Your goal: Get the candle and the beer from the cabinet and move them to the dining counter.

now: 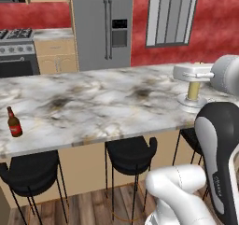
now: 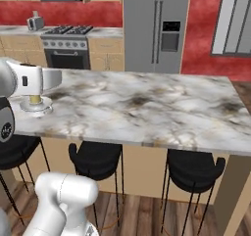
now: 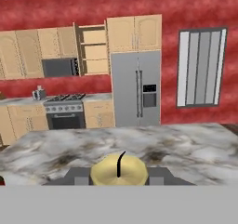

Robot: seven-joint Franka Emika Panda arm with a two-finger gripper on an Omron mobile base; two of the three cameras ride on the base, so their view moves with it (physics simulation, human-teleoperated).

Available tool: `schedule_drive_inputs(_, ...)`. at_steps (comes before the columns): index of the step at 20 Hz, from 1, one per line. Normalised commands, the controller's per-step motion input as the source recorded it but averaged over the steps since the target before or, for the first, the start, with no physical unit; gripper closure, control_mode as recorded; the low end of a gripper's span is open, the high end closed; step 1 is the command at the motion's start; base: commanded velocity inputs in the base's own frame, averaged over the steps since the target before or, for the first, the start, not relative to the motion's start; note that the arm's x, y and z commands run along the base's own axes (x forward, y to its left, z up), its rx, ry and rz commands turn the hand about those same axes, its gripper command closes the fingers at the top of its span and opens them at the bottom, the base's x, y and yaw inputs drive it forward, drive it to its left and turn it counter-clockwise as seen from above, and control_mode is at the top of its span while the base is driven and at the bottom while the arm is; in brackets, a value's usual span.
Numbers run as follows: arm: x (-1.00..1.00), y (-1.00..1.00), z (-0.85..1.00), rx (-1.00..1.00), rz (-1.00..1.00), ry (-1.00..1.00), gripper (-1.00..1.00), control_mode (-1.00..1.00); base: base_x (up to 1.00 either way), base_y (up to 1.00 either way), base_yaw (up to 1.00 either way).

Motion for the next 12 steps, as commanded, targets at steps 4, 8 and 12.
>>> schedule_drive_inputs(4, 0.00, 0.00, 0.00, 0.00, 0.00, 0.00, 1.00, 1.00, 0.11, -0.11, -0.13)
schedule_drive_inputs(8, 0.00, 0.00, 0.00, 0.00, 0.00, 0.00, 1.00, 1.00, 0.11, -0.01, -0.01)
schedule_drive_inputs(12, 0.73, -0.02, -0.08, 0.03, 0.04, 0.07, 1.00, -1.00, 0.00, 0.00, 0.00)
